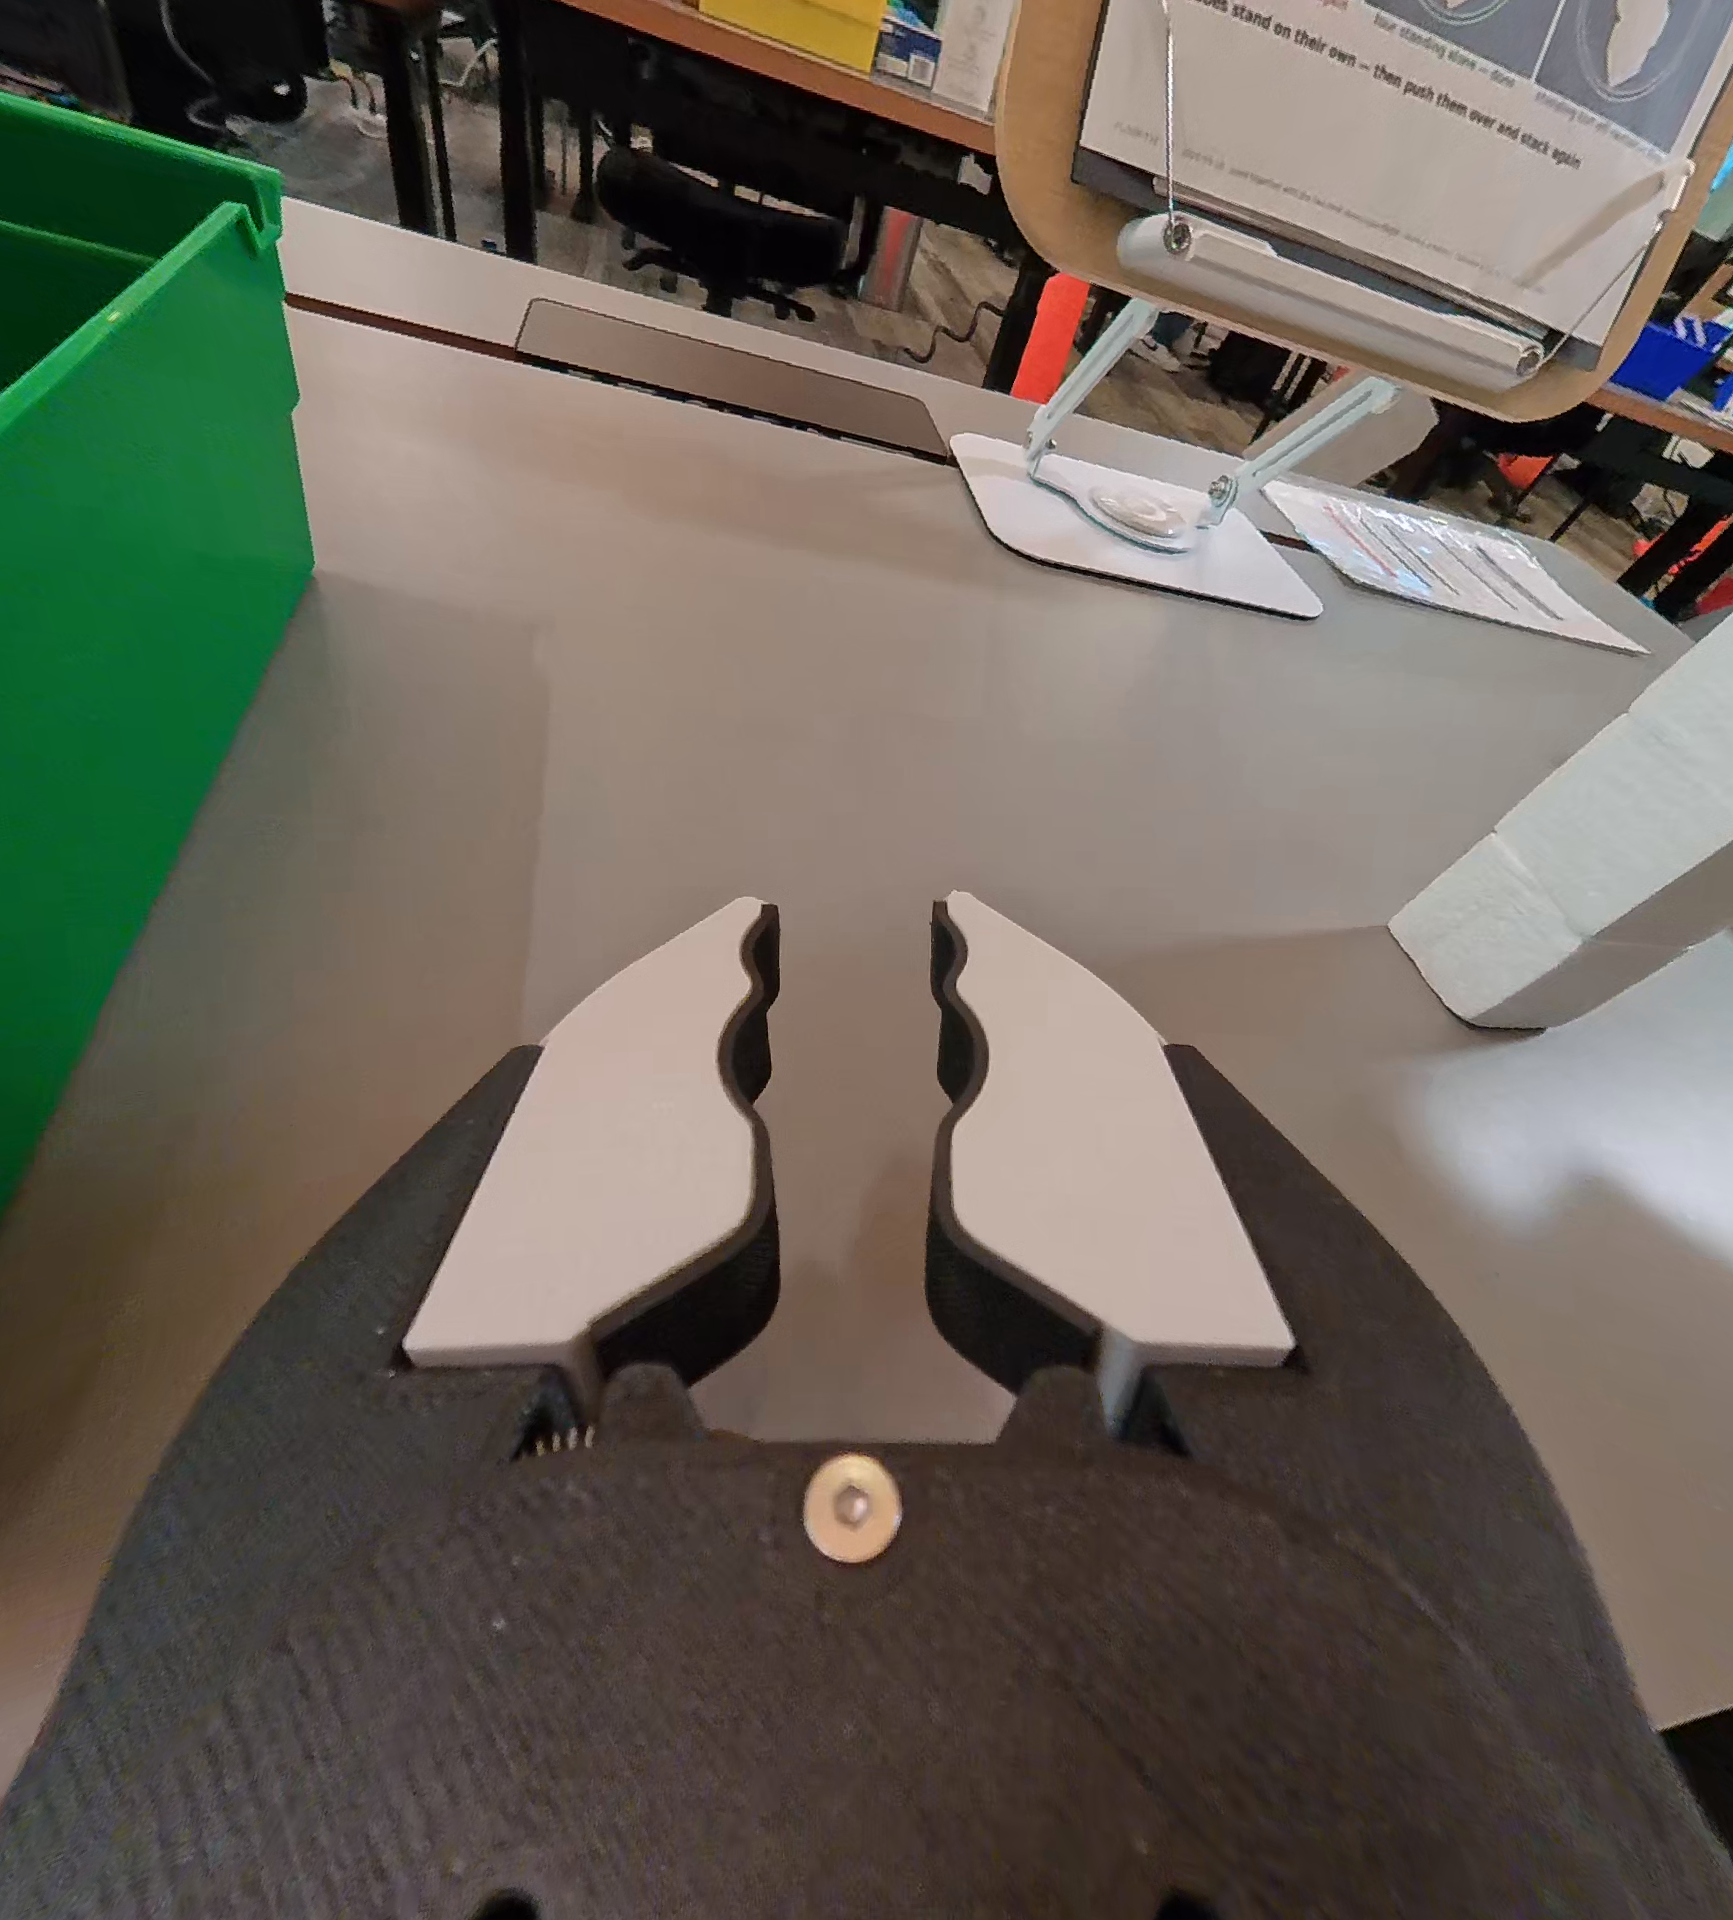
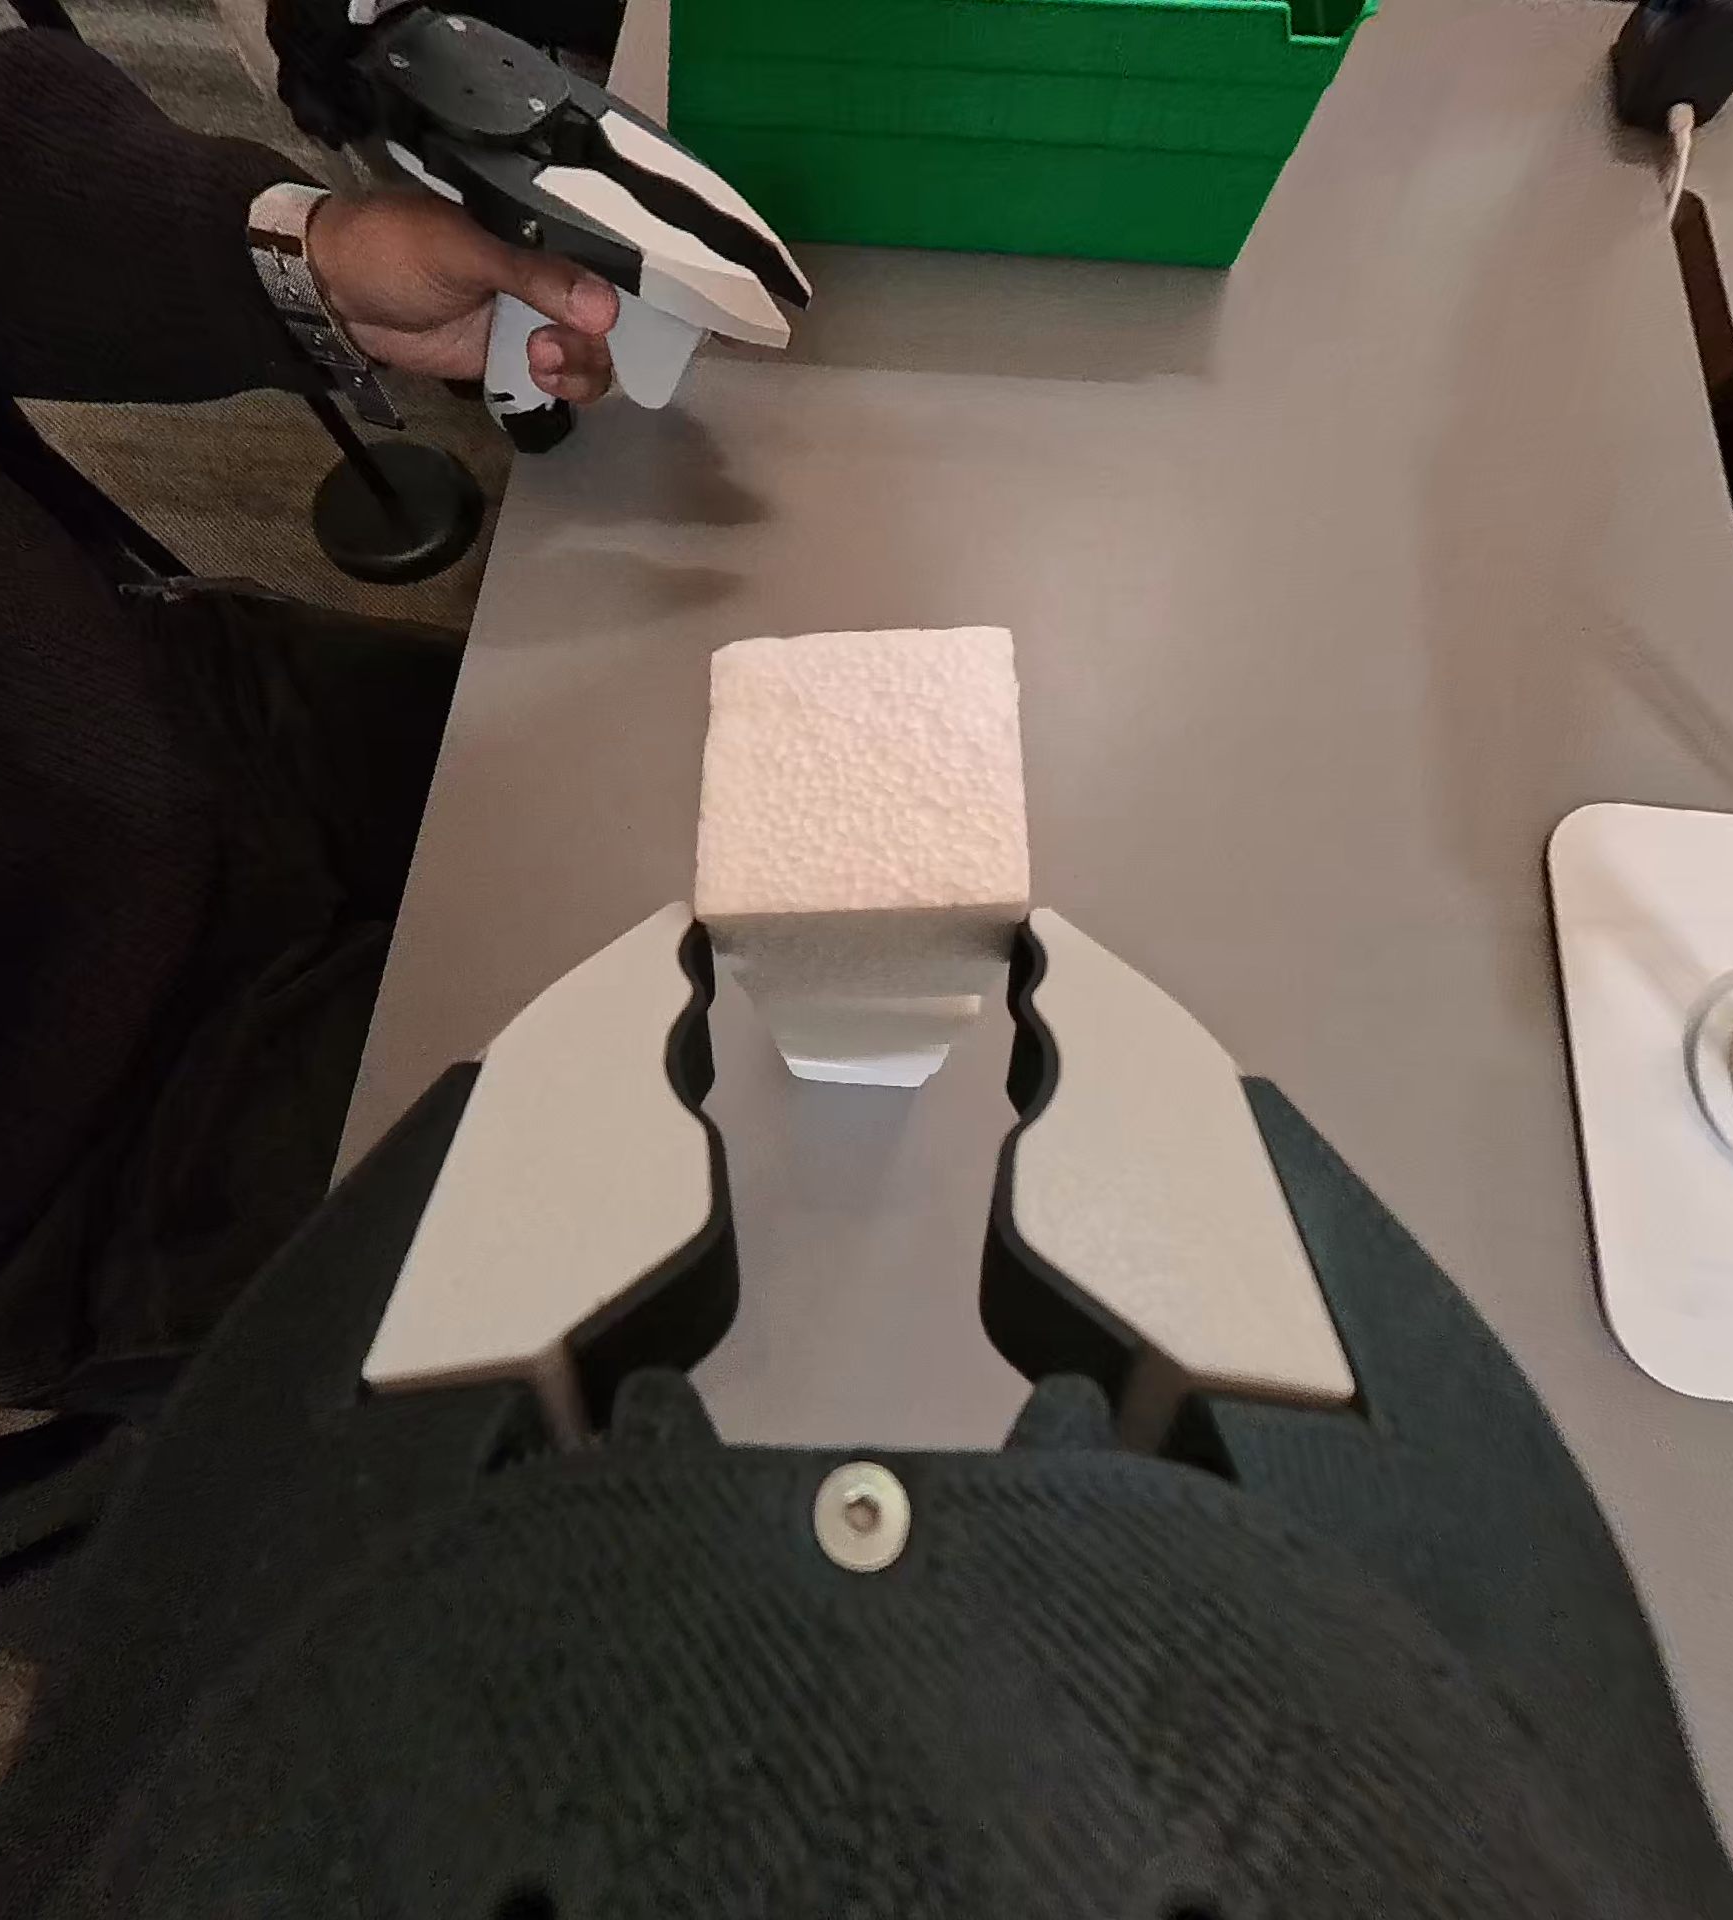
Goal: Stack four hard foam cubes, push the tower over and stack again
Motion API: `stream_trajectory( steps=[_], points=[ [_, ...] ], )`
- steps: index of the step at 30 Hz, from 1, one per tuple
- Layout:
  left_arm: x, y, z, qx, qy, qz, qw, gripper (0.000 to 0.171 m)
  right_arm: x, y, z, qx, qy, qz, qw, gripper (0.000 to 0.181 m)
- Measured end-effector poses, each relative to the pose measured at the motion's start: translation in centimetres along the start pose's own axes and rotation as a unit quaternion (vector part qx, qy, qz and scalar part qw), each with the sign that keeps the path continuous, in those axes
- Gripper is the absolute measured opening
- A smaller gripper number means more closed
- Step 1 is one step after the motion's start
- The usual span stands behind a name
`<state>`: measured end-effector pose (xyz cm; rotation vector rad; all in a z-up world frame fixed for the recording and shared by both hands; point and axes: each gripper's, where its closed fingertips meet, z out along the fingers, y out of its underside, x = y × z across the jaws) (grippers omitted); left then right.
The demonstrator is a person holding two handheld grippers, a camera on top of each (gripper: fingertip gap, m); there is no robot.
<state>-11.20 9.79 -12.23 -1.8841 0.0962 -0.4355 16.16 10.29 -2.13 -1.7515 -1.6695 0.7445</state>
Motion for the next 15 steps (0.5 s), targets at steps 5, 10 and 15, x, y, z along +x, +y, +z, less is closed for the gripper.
stream_trajectory(
  steps=[5,10,15],
  points=[
    [0.18,0.10,0.06,-0.003,0.004,0.000,1.000,0.029,0.49,0.15,-0.06,0.007,0.015,0.007,1.000,0.056],
    [0.16,0.08,0.03,-0.001,0.003,-0.001,1.000,0.028,0.06,-0.05,0.09,0.011,0.013,0.011,1.000,0.056],
    [0.19,0.04,-0.01,0.000,0.003,0.000,1.000,0.029,0.00,0.28,0.35,0.009,0.012,0.016,1.000,0.056]
  ],
)
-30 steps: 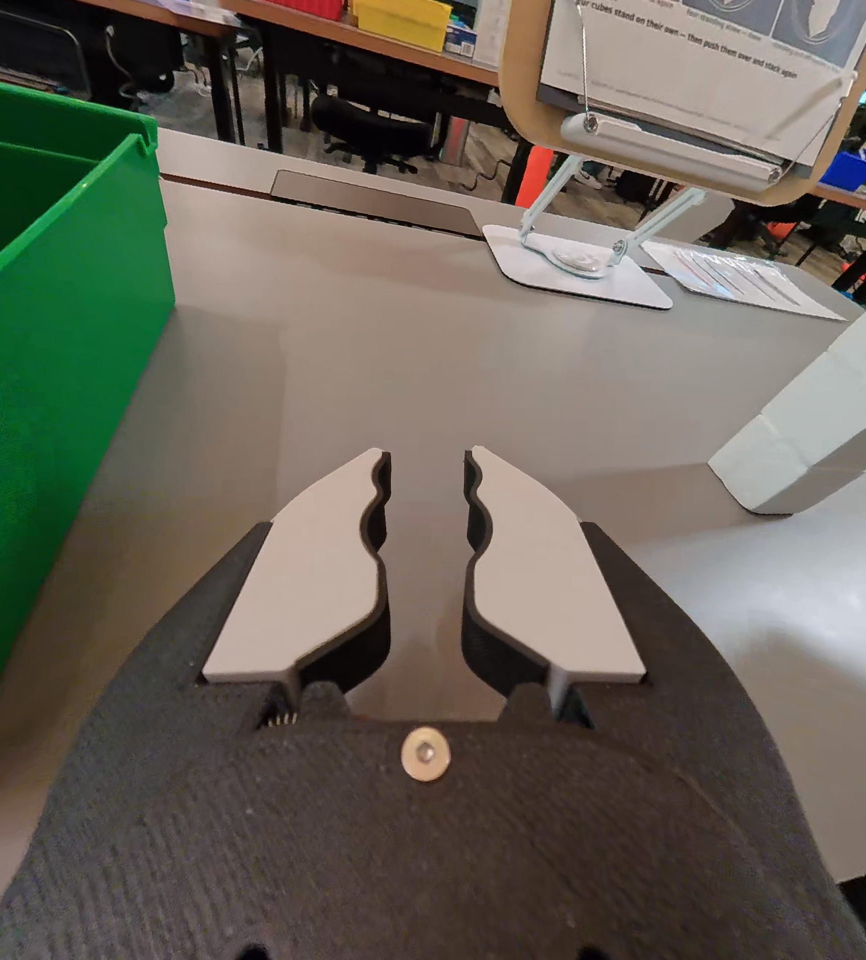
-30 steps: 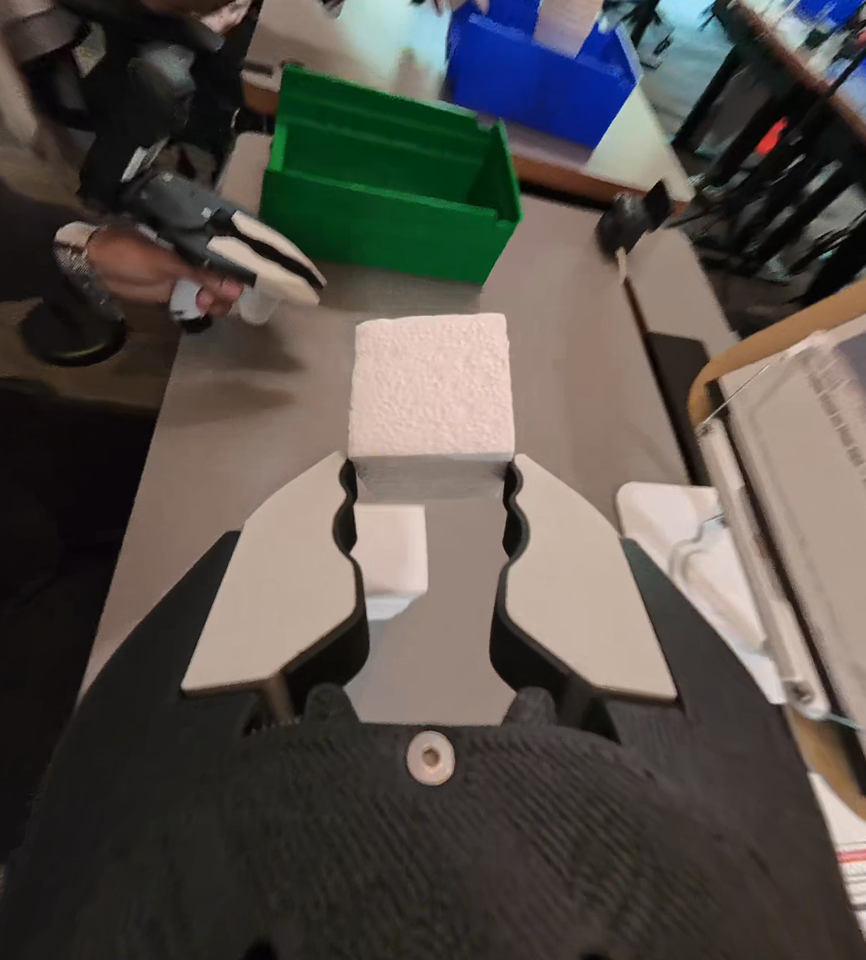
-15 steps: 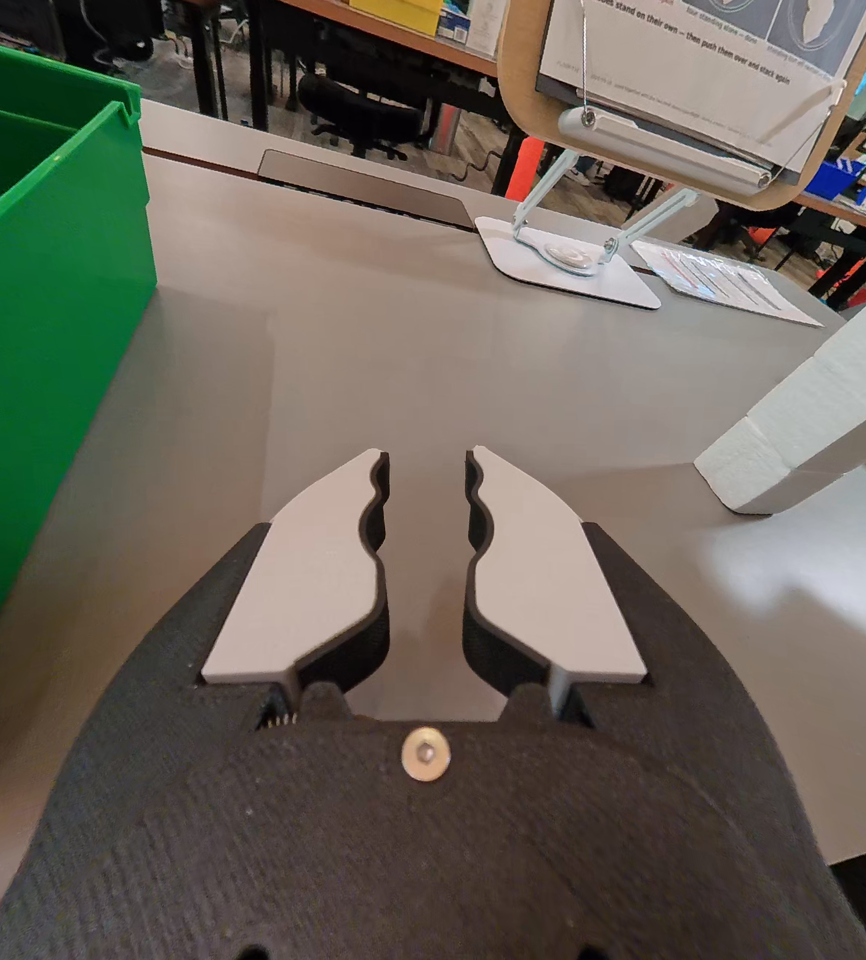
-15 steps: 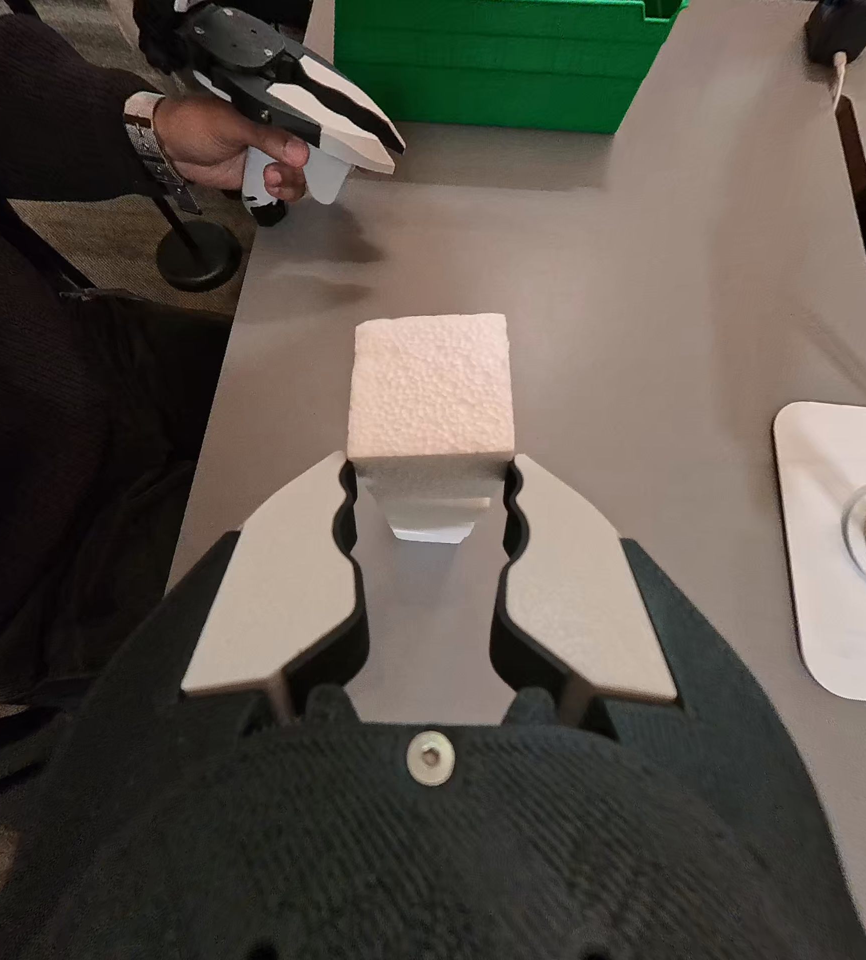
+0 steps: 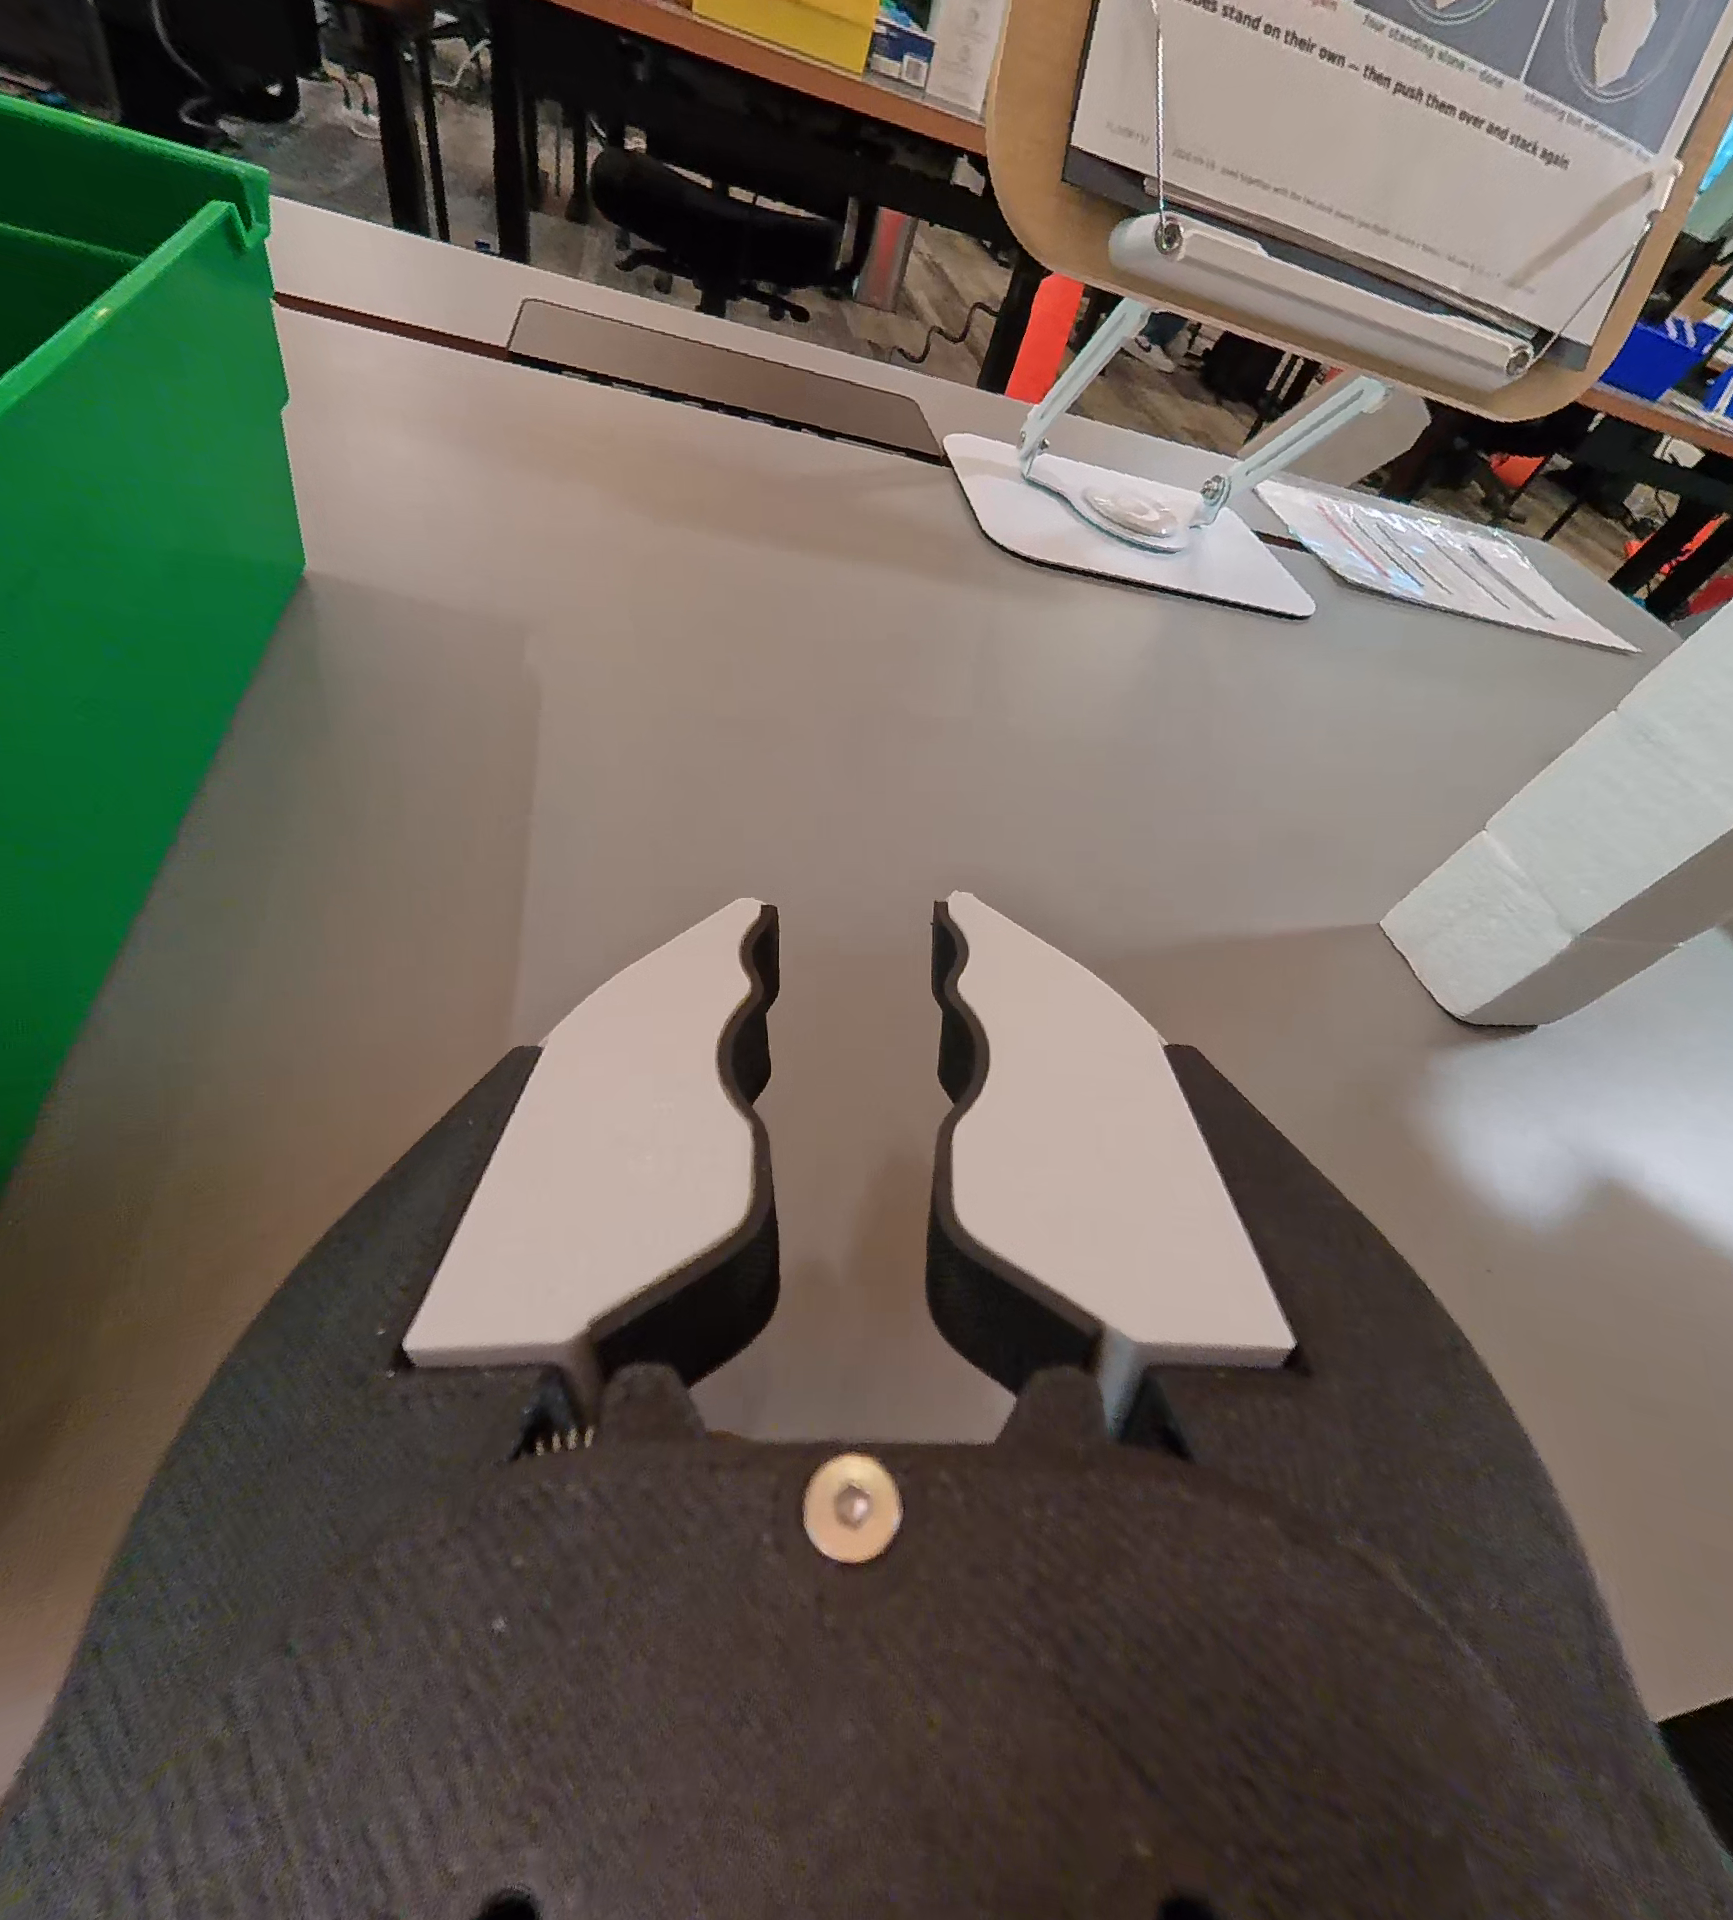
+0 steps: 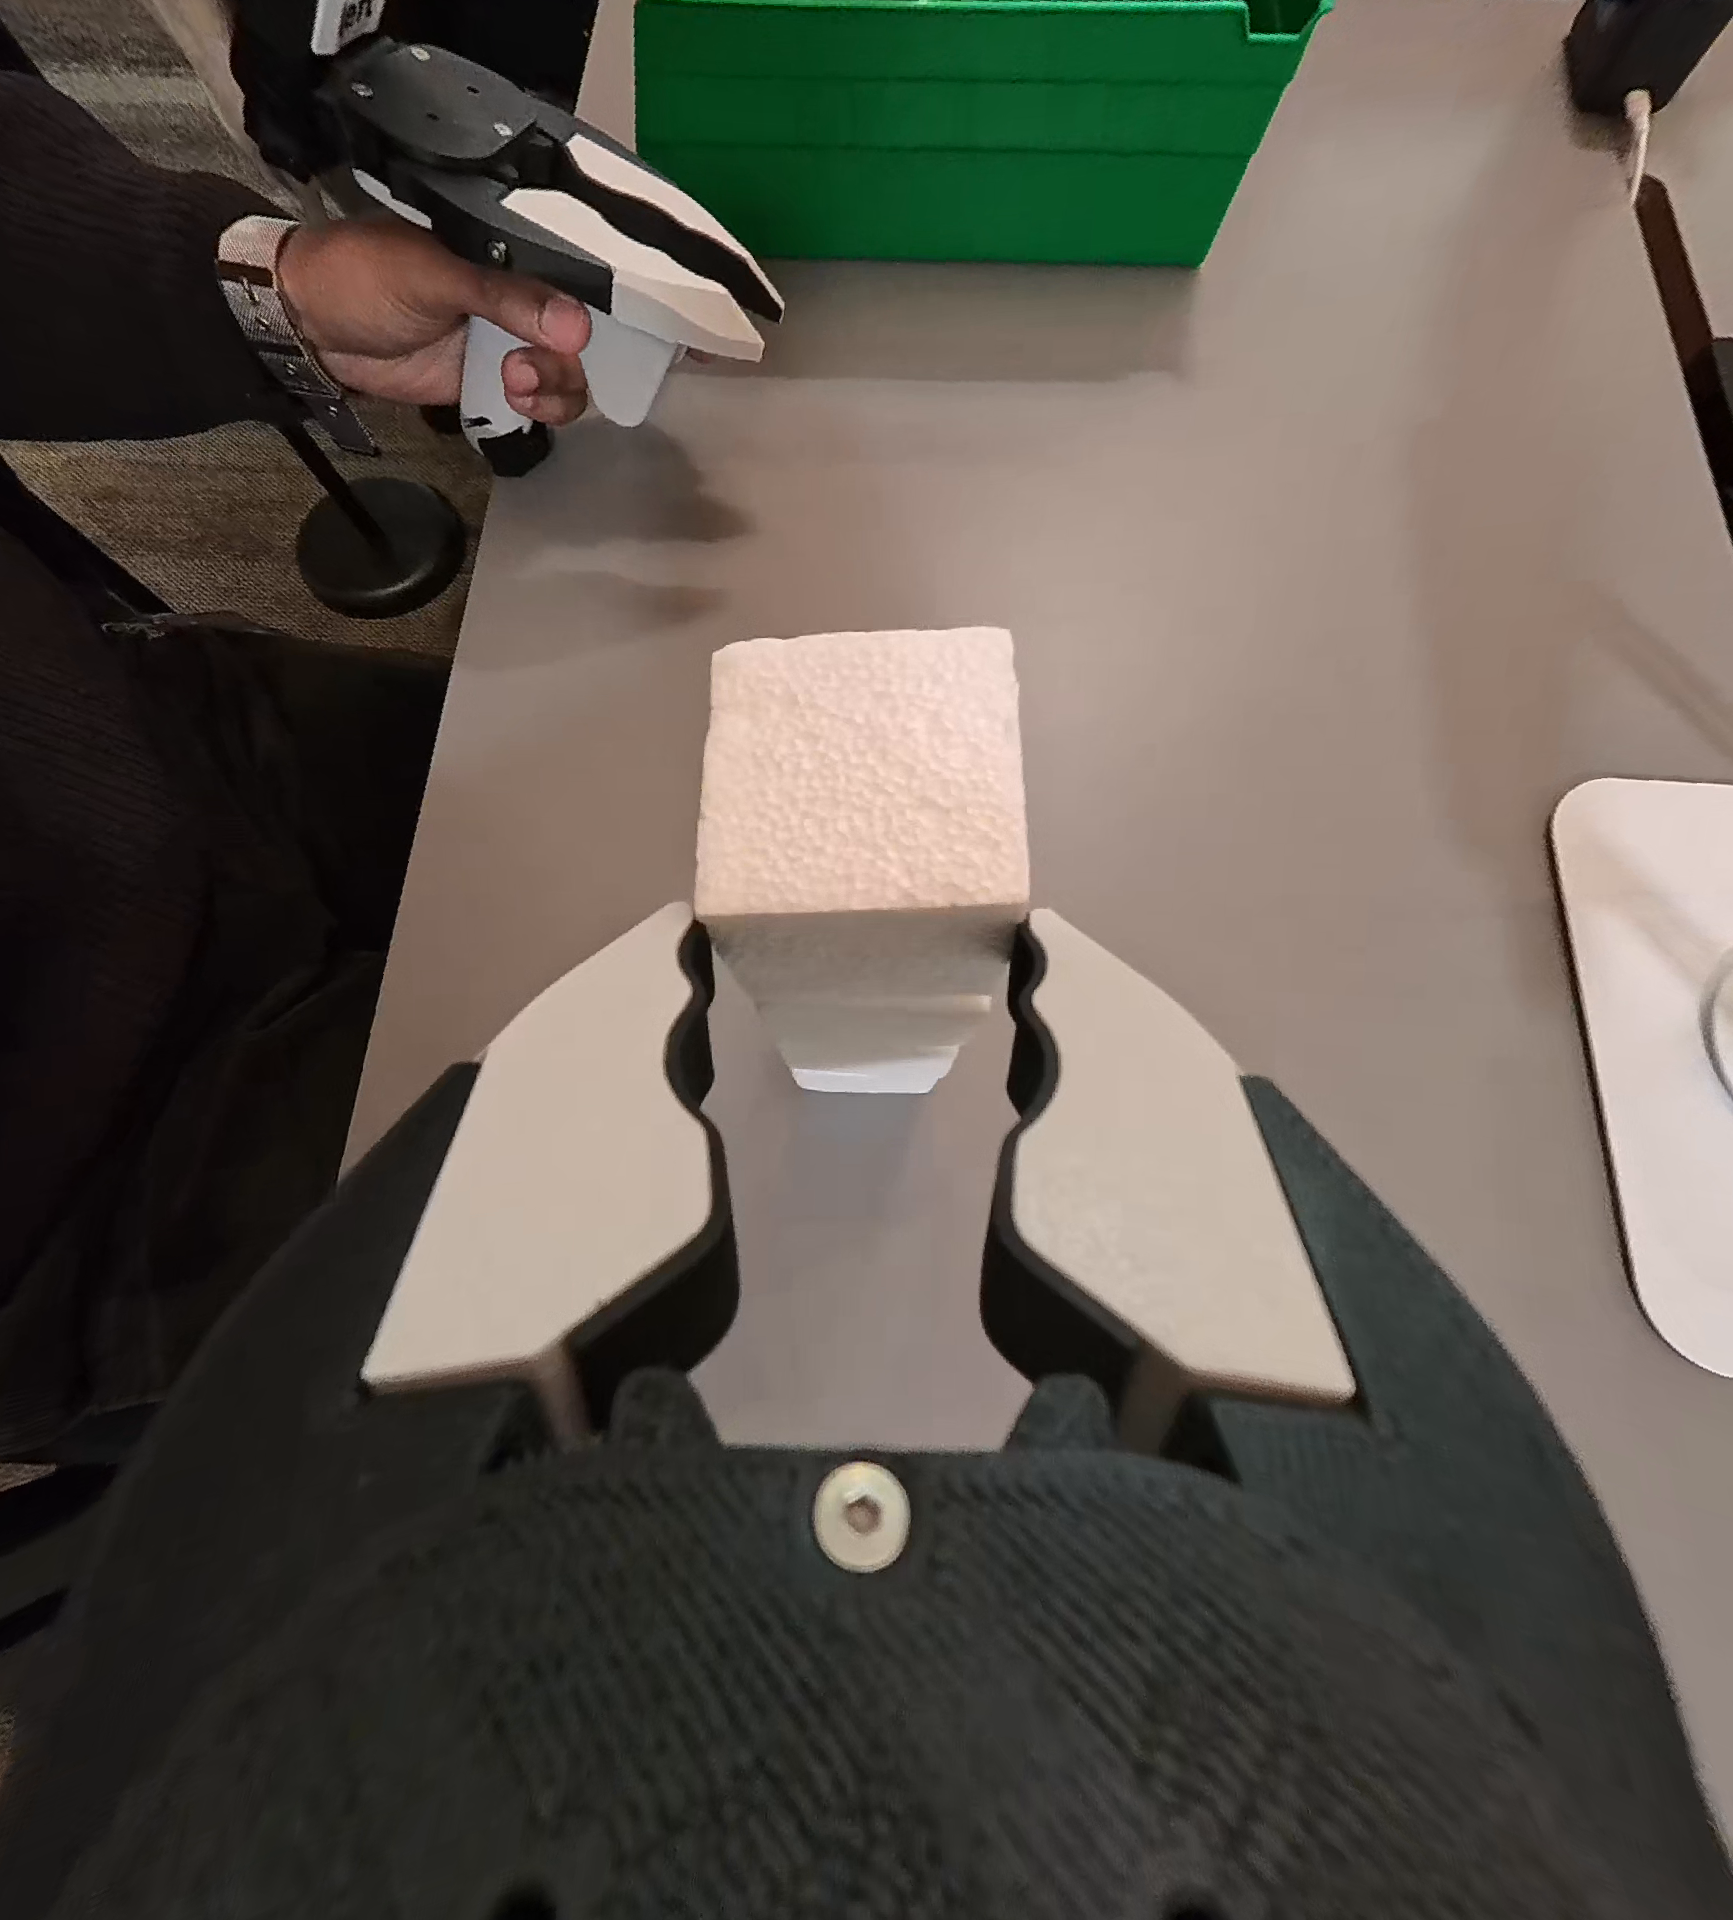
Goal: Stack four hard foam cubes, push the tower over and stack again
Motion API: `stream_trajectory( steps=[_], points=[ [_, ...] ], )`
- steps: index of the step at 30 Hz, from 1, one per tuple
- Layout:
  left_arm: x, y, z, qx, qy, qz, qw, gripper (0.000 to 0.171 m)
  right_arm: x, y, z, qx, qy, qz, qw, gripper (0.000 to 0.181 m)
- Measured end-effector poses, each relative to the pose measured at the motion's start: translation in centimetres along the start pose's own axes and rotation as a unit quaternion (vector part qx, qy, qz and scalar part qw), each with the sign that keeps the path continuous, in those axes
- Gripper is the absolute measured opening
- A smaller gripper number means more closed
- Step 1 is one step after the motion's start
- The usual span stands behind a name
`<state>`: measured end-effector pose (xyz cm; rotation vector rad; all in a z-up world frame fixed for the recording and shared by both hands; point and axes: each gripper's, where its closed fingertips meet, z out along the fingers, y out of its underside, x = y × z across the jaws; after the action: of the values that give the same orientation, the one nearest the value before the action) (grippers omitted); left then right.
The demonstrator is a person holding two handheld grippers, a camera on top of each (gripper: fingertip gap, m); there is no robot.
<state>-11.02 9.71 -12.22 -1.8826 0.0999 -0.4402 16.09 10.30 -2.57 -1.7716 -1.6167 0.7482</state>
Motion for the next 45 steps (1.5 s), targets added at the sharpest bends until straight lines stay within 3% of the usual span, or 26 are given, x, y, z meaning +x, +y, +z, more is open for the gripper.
stream_trajectory(
  steps=[45],
  points=[
    [0.14,0.05,0.07,-0.003,0.003,0.002,1.000,0.029,0.12,0.15,0.29,0.008,0.000,0.012,1.000,0.056]
  ],
)
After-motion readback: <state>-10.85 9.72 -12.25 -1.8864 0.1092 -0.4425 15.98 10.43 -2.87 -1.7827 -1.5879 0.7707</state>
